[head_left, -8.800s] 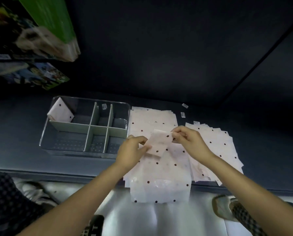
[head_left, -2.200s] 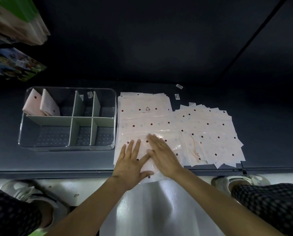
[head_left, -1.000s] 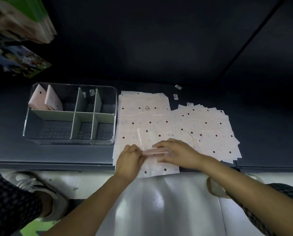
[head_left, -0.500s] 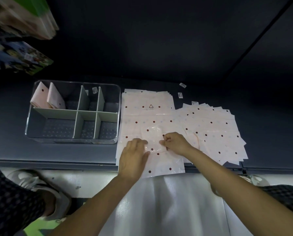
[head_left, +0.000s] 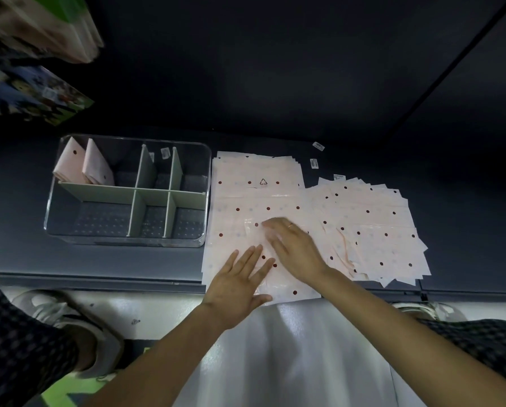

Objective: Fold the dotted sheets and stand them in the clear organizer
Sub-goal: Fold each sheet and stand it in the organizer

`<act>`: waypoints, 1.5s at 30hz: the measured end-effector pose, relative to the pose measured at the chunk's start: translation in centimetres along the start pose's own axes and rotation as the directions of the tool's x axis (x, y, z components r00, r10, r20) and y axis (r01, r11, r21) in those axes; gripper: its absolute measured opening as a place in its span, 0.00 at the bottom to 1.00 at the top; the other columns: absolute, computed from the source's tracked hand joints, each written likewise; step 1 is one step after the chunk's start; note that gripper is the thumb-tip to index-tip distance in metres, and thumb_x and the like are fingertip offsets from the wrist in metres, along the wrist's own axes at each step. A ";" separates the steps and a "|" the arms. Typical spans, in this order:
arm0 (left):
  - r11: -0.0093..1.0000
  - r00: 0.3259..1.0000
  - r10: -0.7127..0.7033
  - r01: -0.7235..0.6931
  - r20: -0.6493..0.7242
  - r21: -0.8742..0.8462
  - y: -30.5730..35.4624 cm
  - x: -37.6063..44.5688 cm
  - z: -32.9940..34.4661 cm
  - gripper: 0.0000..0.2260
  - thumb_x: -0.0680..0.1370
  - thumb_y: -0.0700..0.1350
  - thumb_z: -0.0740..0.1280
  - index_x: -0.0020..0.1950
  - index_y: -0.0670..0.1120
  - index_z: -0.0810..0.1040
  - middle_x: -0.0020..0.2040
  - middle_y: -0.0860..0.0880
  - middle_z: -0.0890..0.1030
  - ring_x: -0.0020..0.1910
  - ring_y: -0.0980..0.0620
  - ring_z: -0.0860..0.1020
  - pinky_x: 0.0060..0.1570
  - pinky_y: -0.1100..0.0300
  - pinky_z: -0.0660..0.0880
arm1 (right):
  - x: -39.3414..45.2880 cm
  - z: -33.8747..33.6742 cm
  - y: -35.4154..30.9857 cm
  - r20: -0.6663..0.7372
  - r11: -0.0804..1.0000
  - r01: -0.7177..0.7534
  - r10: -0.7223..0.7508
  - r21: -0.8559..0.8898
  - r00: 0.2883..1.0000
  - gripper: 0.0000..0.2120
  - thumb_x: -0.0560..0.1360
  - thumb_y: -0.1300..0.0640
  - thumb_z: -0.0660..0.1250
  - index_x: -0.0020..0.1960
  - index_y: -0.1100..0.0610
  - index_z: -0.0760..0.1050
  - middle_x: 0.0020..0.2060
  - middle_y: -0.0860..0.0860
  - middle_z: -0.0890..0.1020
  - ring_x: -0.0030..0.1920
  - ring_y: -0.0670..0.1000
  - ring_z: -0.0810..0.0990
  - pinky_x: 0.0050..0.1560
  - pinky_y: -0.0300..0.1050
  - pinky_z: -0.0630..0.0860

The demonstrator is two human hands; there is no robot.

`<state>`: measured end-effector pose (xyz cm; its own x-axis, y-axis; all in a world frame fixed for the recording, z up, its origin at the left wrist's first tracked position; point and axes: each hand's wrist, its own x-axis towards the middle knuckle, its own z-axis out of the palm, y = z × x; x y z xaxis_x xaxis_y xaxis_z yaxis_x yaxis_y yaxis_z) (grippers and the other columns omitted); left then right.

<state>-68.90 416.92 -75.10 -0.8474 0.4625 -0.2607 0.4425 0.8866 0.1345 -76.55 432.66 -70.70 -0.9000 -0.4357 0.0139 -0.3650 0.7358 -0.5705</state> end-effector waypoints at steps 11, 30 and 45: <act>1.000 1.000 -0.001 0.001 0.016 -0.026 -0.5 0.2 -0.3 0.32 0.77 0.68 0.45 0.75 0.59 0.34 0.75 0.42 0.31 0.72 0.49 0.29 0.71 0.54 0.31 | 3.2 1.1 1.2 0.071 0.905 -0.192 0.179 0.381 0.981 0.17 0.81 0.59 0.57 0.69 0.57 0.69 0.67 0.51 0.73 0.67 0.47 0.70 0.65 0.33 0.63; 0.932 0.993 -0.116 0.098 -0.030 -0.348 -2.5 0.7 -2.5 0.27 0.75 0.66 0.59 0.70 0.56 0.64 0.78 0.51 0.50 0.74 0.52 0.51 0.72 0.57 0.51 | -2.7 0.0 4.7 0.159 0.918 0.222 -0.178 -0.329 0.971 0.18 0.77 0.44 0.62 0.62 0.51 0.77 0.61 0.46 0.79 0.61 0.45 0.77 0.61 0.33 0.70; 0.422 0.870 -0.484 0.132 -0.099 -0.897 -3.4 -0.6 -8.1 0.02 0.76 0.41 0.69 0.47 0.44 0.79 0.45 0.48 0.82 0.46 0.49 0.78 0.47 0.58 0.73 | 0.5 -6.9 -2.7 0.017 0.952 -0.091 0.090 0.291 0.996 0.04 0.78 0.61 0.63 0.49 0.57 0.77 0.41 0.49 0.83 0.41 0.46 0.81 0.46 0.33 0.76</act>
<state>-72.27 413.66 -67.62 -0.9801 -0.0264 -0.1967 -0.1884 0.4361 0.8800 -77.65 434.04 -63.46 -0.9251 -0.3763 -0.0516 -0.1960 0.5894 -0.7837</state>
